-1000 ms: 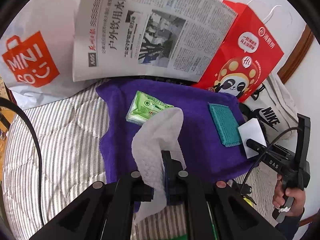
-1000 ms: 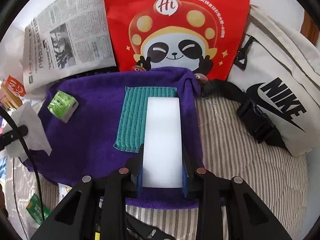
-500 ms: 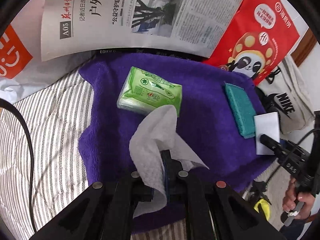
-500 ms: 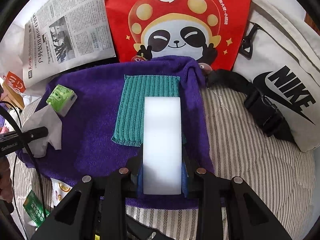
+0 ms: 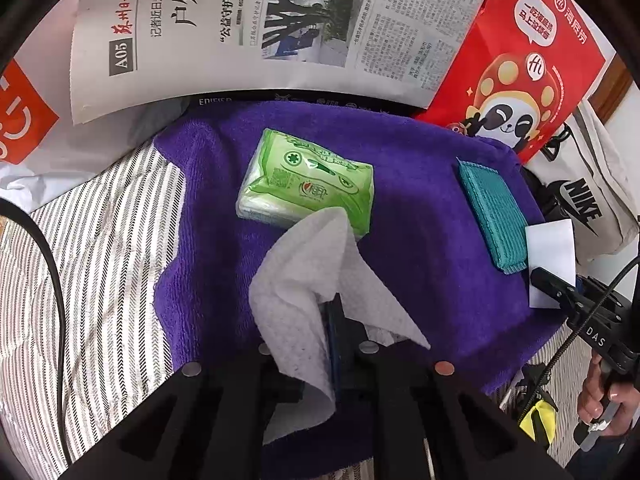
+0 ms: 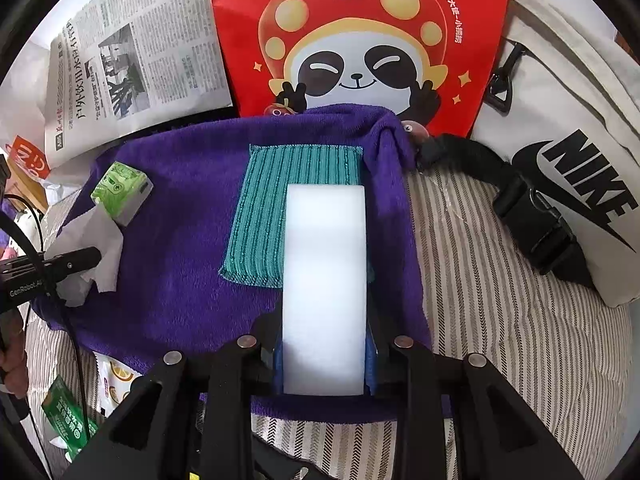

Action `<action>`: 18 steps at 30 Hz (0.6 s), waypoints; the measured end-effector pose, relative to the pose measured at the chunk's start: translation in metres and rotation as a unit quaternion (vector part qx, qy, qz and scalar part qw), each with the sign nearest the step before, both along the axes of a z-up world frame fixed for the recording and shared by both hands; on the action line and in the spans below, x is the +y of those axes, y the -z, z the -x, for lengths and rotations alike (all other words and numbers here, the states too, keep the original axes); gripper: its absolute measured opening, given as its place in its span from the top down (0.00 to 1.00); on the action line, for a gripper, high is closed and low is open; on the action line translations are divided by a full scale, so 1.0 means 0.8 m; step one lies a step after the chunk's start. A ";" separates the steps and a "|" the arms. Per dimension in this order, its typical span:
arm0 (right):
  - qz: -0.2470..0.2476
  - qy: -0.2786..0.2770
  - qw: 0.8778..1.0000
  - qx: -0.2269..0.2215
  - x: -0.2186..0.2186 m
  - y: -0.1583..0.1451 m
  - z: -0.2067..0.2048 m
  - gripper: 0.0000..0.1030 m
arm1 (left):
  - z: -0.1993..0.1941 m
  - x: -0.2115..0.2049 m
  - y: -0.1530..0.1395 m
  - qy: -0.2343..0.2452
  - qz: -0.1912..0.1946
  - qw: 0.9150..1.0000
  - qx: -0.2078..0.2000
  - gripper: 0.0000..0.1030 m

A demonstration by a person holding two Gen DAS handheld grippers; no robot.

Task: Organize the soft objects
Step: 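Carry the sponge onto the teal cloth with the right tool while left carries tissue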

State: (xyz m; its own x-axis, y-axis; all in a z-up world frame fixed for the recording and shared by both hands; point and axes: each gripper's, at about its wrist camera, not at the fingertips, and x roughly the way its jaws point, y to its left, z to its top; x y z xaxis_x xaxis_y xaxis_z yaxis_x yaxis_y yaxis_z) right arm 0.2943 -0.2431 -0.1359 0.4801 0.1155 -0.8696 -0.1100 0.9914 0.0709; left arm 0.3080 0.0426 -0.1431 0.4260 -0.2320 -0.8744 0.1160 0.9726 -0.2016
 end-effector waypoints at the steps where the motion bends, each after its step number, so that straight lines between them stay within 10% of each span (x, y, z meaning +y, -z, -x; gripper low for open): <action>1: 0.000 -0.001 1.000 0.000 0.000 -0.001 0.001 0.61 | 0.001 -0.001 -0.001 0.004 0.000 1.000 0.002 0.86; 7: -0.017 -0.010 1.000 -0.022 -0.004 -0.016 0.010 0.35 | 0.007 -0.016 -0.006 0.013 -0.019 1.000 0.005 0.55; 18: -0.002 -0.008 0.999 -0.049 -0.003 -0.055 0.032 0.27 | 0.034 0.003 -0.024 -0.003 -0.018 1.000 0.008 0.49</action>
State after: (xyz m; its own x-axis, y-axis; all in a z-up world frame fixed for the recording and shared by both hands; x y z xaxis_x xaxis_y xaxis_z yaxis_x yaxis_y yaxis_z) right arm 0.2684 -0.2455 -0.0919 0.5606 0.1279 -0.8182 -0.1327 0.9891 0.0637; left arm 0.2805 0.0451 -0.1236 0.4128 -0.1972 -0.8892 0.1065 0.9800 -0.1680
